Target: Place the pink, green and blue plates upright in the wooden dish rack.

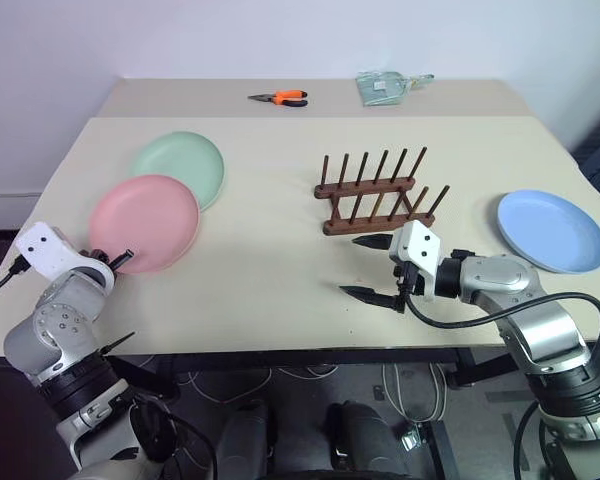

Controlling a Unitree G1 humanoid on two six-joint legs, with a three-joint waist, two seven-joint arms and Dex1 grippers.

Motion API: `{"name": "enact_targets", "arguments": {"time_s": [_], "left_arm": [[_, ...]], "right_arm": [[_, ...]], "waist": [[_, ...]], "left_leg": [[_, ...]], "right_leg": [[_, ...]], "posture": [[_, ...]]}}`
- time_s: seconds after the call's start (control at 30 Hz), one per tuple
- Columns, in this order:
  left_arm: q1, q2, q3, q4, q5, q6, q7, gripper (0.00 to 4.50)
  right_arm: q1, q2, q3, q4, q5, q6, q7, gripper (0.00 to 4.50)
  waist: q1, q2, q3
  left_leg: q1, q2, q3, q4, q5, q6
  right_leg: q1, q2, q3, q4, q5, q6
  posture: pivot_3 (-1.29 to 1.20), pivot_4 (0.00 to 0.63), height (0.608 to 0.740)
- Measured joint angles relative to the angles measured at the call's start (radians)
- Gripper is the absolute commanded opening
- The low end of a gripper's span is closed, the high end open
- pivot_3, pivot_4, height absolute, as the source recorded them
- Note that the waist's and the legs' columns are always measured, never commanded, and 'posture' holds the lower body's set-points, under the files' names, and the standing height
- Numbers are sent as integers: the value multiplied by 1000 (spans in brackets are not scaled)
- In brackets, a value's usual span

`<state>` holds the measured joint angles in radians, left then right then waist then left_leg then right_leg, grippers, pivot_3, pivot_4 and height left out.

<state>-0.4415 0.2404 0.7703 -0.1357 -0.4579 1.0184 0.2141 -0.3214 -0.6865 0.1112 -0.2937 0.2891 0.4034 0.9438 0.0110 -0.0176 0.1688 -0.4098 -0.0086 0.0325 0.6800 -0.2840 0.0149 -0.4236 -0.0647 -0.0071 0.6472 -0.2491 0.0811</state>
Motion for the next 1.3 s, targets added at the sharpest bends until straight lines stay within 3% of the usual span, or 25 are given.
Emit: {"name": "enact_targets", "arguments": {"time_s": [0.1, 0.27, 0.5, 0.73, 0.83, 1.07, 1.1, 1.17, 1.3], "left_arm": [[1, 0, -36, -40, -28, -73, -78, 21], [-53, 51, -196, -150, -34, -186, -199, 21], [-234, 31, -400, -189, -44, -185, -224, 21], [-270, -42, -479, -212, -79, -101, -181, 21], [-270, -56, -482, -227, -100, -75, -166, 0], [-270, -56, -467, -256, -123, -41, -144, 0], [-271, -58, -459, -257, -126, -41, -142, 0], [-271, -76, -434, -258, -152, -42, -140, 628], [-334, -163, -353, -237, -222, -108, -89, 2507]], "right_arm": [[-33, 0, -2, -1, 29, 40, 2, 4478], [-153, -2, 9, -44, 20, 35, 6, 4478], [-364, 57, 227, 75, -382, -304, -140, 4478], [-445, 90, 298, 293, -707, -531, -363, 4478], [-452, 98, 302, 336, -778, -580, -419, 3608], [-453, 103, 304, 359, -864, -642, -478, 163], [-452, 103, 309, 359, -877, -658, -481, 32], [-452, 102, 307, 360, -895, -672, -494, 0], [-453, 97, 274, 367, -904, -676, -523, 0]], "waist": [[1, -1, 1], [0, -1, 1], [-2, -1, 1], [-4, -1, 1], [-6, -1, 1], [-7, -1, 1], [-7, -1, 1], [-6, -1, 1], [1, -3, 2]], "left_leg": [[-1, 0, 0, 0, 0, -1], [-2, 0, 0, 0, -1, -2], [-2, -1, 1, -1, 1, 0], [-2, -1, 2, -1, 4, -6], [-2, -1, 2, -1, 4, -6], [-2, -1, 2, -1, 4, -6], [-2, -1, 2, -1, 4, -6], [-2, -1, 2, 0, 5, -6], [-3, -1, 2, 1, 5, -6]], "right_leg": [[-1, 0, 0, 0, 0, -1], [-2, -1, 0, -1, 0, -1], [-2, 0, 0, -1, 0, -1], [-3, 1, 0, -1, 0, 0], [-3, 2, 0, -1, 0, 0], [-3, 2, 0, 0, 0, 0], [-2, 2, 0, 0, 0, 0], [-2, 2, 0, -1, 0, 0], [-2, 2, 0, -1, 0, 0]], "posture": [[0, 150, 740], [0, 150, 740], [0, 150, 740], [0, 150, 740], [0, 150, 740], [0, 150, 740], [0, 150, 740], [0, 150, 740], [0, 150, 740]]}}
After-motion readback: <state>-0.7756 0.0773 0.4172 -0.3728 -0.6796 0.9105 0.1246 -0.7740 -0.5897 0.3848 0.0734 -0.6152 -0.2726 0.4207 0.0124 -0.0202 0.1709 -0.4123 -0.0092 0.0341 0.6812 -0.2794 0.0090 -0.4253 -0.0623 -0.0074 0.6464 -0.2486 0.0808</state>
